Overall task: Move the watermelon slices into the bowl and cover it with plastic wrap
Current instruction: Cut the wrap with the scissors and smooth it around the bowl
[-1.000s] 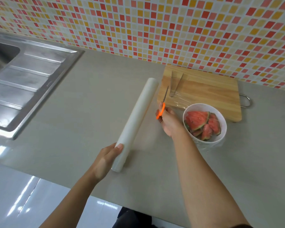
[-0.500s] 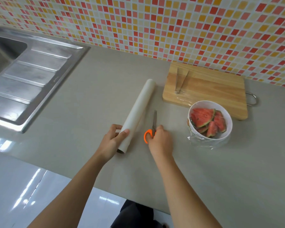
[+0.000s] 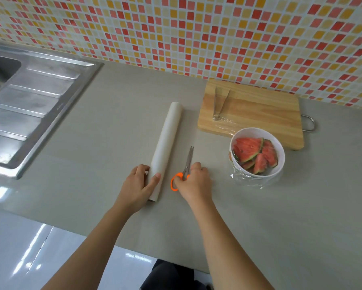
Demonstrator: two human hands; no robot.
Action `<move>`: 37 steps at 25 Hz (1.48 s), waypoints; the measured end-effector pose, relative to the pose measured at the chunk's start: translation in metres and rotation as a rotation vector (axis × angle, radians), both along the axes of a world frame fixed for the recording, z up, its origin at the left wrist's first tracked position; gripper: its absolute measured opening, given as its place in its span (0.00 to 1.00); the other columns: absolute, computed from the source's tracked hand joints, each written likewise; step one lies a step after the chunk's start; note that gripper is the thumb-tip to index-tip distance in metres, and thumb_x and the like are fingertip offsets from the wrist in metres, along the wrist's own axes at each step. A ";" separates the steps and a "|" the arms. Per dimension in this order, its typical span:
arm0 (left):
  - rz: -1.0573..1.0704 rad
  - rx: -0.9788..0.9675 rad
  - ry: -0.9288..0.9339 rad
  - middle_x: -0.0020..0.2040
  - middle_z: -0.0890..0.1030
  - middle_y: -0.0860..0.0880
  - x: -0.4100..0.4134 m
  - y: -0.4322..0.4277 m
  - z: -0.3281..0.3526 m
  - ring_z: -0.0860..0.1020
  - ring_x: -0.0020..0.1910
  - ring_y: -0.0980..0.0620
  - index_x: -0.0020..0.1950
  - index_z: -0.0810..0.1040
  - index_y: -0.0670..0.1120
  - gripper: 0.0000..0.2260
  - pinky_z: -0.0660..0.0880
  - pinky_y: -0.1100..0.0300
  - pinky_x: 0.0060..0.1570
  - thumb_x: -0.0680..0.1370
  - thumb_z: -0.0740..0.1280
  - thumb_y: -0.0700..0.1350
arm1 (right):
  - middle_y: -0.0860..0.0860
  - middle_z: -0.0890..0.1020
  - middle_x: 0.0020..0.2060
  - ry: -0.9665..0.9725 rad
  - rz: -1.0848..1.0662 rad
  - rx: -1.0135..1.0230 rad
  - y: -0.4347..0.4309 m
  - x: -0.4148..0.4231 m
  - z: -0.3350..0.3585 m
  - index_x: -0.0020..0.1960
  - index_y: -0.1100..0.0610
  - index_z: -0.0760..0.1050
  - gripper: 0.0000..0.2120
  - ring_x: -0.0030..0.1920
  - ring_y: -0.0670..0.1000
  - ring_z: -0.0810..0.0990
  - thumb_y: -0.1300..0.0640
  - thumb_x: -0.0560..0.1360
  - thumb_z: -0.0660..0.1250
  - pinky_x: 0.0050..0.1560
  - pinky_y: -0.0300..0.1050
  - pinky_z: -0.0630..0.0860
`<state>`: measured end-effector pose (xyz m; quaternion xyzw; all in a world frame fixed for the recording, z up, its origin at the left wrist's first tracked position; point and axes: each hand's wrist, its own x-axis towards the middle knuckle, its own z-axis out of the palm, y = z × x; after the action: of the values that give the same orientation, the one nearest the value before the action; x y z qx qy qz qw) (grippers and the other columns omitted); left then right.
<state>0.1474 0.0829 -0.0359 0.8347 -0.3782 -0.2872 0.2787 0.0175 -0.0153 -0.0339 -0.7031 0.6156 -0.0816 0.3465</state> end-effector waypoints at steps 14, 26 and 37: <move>-0.103 -0.402 0.041 0.51 0.74 0.51 -0.064 -0.100 0.040 0.73 0.47 0.64 0.57 0.75 0.48 0.20 0.65 0.74 0.47 0.77 0.53 0.59 | 0.58 0.80 0.48 -0.380 -0.586 -0.463 -0.122 -0.166 0.044 0.54 0.62 0.72 0.17 0.46 0.55 0.78 0.49 0.75 0.59 0.44 0.39 0.66; 0.263 -0.132 0.949 0.53 0.79 0.43 -0.129 -0.156 -0.002 0.79 0.52 0.46 0.66 0.67 0.44 0.26 0.73 0.50 0.55 0.80 0.49 0.62 | 0.46 0.86 0.37 -0.787 -0.385 0.485 -0.134 -0.195 0.020 0.48 0.48 0.78 0.31 0.40 0.45 0.84 0.31 0.73 0.42 0.34 0.38 0.79; -0.059 0.041 0.435 0.46 0.83 0.46 -0.112 -0.180 0.019 0.80 0.47 0.47 0.46 0.81 0.50 0.31 0.75 0.53 0.48 0.79 0.43 0.64 | 0.59 0.81 0.52 -0.291 -0.178 0.264 -0.172 -0.203 0.018 0.57 0.60 0.74 0.44 0.50 0.54 0.79 0.25 0.68 0.41 0.51 0.48 0.72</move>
<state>0.0351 -0.0975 -0.0165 0.7471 -0.3274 -0.4763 0.3283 -0.1858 -0.1870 -0.0159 -0.5755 0.6241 -0.1311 0.5120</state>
